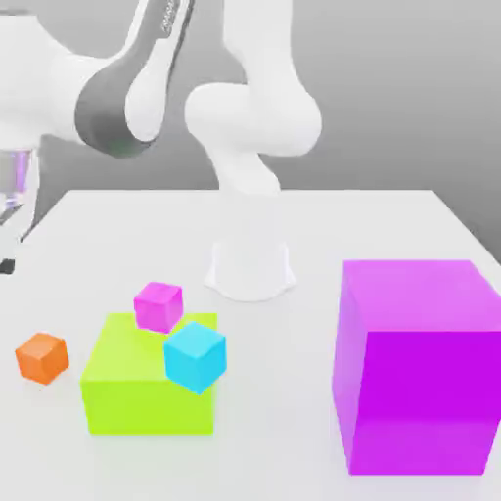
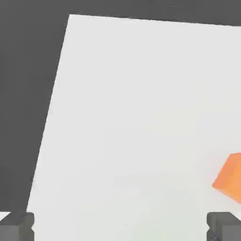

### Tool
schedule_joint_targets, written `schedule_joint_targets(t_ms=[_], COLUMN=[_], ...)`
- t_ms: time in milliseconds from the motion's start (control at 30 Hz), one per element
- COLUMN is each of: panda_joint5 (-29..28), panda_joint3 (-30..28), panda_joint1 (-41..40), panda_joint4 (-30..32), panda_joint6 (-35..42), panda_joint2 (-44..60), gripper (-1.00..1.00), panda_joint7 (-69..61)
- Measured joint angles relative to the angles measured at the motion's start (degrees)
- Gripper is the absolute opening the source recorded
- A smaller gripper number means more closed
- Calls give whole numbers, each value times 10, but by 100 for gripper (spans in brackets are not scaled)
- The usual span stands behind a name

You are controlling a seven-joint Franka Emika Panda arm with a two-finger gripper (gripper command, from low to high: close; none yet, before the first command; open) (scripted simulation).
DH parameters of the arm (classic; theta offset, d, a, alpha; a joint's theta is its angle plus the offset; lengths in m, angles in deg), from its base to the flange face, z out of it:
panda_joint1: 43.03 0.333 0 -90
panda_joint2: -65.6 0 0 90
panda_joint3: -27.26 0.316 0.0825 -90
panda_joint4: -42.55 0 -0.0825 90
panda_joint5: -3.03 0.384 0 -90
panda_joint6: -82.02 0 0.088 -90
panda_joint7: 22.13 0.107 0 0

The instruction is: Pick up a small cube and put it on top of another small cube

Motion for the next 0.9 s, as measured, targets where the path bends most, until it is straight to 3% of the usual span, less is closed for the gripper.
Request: schedule_joint_targets(t_ms=[167, 333, 367, 600, 800, 900], panda_joint5=[66, 116, 121, 121, 73, 72], panda_joint3=[-13, 23, 31, 32, 5, 45], panda_joint1=[-52, -83, -89, -91, -71, -43], panda_joint4=[32, 19, 15, 15, 33, 16], panda_joint6=[-52, -131, -145, -148, -63, -51], panda_joint2=[93, 196, 213, 215, 109, 88], gripper=[0, 0, -100, -100, -100, -100], panda_joint7=[50, 25, 21, 22, 55, 35])
